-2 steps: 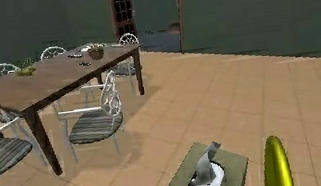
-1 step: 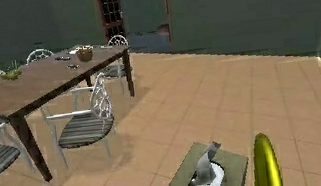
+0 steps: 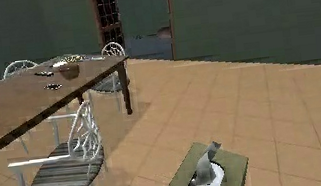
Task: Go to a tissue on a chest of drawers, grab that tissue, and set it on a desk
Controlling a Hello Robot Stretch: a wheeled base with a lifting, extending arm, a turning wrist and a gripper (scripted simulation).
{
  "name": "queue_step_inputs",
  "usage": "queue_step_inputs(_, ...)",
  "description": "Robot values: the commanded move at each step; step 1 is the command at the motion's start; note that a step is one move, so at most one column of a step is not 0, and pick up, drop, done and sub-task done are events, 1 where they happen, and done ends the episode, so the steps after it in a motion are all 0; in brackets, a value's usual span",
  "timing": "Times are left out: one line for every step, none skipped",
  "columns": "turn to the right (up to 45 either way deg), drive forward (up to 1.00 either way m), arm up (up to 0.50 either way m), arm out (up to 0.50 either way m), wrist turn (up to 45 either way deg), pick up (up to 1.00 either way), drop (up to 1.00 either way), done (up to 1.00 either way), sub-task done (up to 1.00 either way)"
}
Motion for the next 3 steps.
queue_step_inputs(21.0, 0.0, 0.0, 0.0, 0.0, 0.0, 0.0, 0.0, 0.0)
queue_step_inputs(0.0, 0.35, 0.0, 0.0, 0.0, 0.0, 0.0, 0.0, 0.0)
queue_step_inputs(42.0, 0.0, 0.0, 0.0, 0.0, 0.0, 0.0, 0.0, 0.0)
